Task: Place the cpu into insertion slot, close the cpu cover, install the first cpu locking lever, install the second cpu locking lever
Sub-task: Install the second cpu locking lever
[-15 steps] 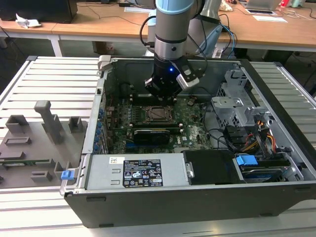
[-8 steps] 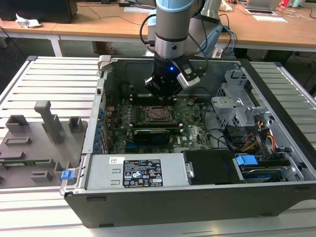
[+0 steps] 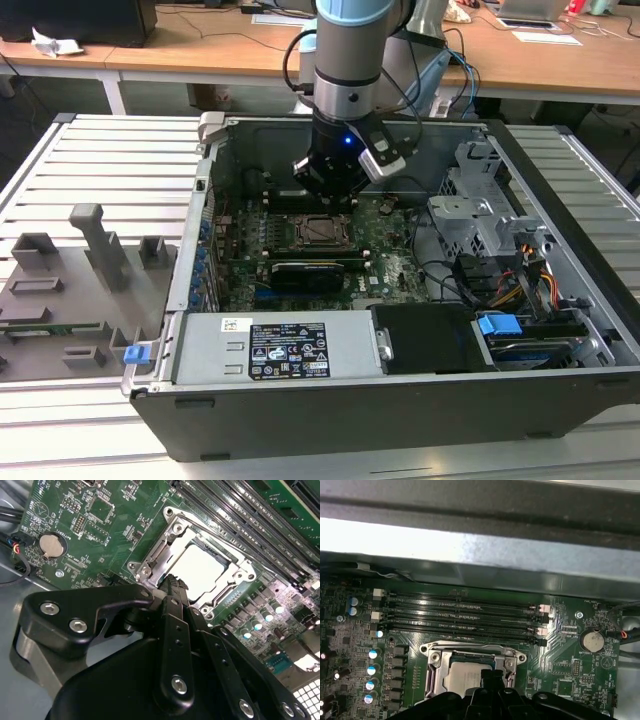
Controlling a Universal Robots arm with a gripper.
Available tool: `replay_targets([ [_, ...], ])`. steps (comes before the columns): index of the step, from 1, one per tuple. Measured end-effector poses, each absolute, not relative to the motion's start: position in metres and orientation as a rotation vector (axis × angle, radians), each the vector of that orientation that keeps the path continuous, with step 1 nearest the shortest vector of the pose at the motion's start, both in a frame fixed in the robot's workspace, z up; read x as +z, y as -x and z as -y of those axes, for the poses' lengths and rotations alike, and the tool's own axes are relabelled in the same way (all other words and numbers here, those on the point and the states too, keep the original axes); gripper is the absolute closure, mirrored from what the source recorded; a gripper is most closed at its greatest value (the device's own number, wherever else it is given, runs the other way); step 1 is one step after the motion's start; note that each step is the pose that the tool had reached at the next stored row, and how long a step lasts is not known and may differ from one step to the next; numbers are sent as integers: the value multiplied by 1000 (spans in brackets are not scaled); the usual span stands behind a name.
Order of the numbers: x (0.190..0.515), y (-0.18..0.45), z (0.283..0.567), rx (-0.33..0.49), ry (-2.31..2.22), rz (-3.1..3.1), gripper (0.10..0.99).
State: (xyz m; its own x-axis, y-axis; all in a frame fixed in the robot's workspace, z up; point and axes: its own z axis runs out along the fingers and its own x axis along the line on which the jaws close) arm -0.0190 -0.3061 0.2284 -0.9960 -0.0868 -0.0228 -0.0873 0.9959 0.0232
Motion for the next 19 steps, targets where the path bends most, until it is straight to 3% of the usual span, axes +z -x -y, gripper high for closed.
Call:
replay_targets([
  [19,228,19,314,38,136,-3117,980],
])
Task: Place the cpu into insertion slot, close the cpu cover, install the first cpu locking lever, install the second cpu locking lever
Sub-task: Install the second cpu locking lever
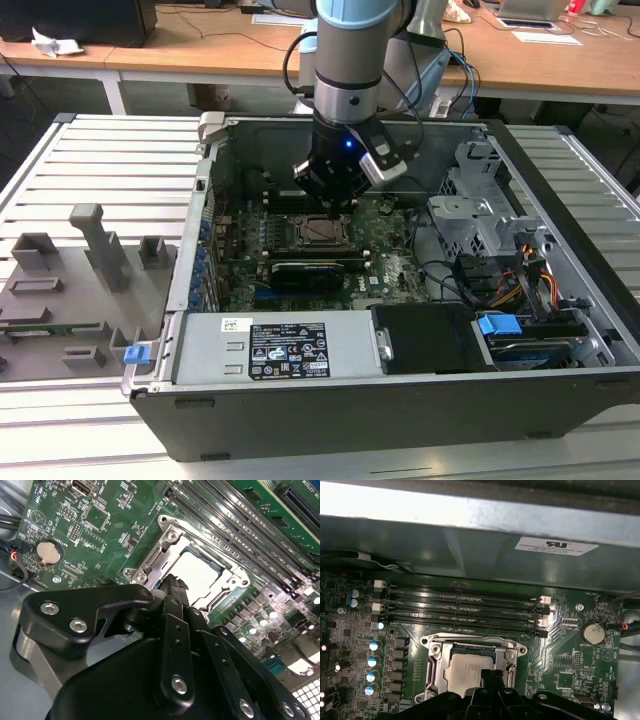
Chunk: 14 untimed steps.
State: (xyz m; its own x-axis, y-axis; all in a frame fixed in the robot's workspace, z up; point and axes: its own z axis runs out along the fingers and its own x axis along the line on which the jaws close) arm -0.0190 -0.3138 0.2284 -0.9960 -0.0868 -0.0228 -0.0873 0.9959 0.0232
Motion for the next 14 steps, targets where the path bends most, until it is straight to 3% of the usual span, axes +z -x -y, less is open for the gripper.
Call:
replay_targets([
  [14,228,19,319,38,136,-3117,980],
])
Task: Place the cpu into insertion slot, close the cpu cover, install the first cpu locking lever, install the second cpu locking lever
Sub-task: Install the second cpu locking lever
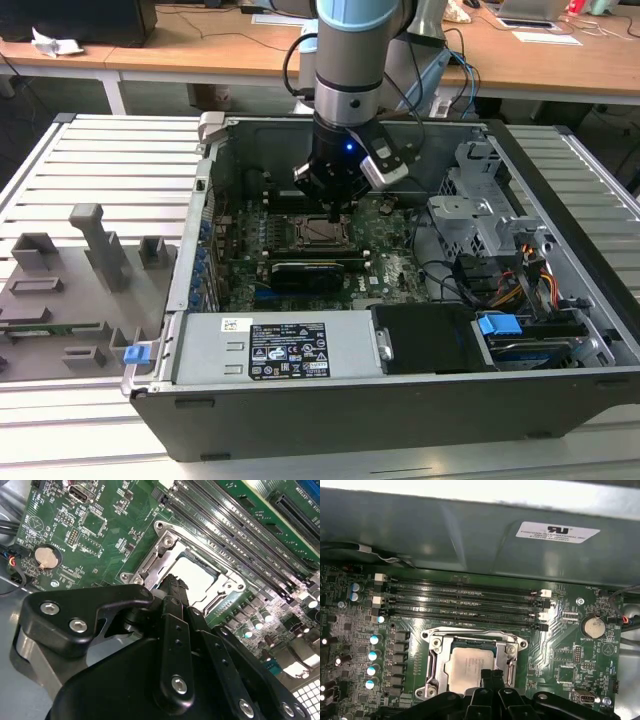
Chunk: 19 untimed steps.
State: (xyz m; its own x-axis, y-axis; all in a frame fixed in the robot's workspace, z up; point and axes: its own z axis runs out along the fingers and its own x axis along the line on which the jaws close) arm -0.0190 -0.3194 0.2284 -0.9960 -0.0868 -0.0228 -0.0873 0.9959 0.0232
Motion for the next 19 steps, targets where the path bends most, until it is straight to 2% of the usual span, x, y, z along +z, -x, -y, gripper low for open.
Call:
replay_targets([
  [19,229,19,331,38,136,-3117,980],
])
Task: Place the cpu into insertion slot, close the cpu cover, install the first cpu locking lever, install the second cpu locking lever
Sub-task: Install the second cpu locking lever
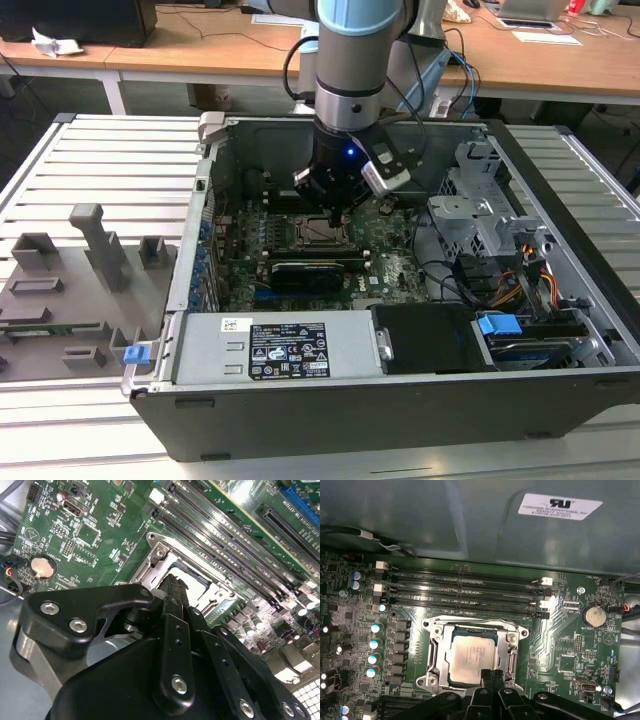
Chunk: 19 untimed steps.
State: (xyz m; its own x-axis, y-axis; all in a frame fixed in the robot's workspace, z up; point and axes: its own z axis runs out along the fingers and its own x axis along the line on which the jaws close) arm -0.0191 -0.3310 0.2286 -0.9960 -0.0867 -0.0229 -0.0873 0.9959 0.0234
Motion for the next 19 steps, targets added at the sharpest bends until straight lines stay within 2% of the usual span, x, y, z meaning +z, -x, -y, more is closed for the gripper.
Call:
replay_targets([
  [12,237,19,349,57,136,-3119,980],
  [19,232,20,368,113,135,-3126,980],
])
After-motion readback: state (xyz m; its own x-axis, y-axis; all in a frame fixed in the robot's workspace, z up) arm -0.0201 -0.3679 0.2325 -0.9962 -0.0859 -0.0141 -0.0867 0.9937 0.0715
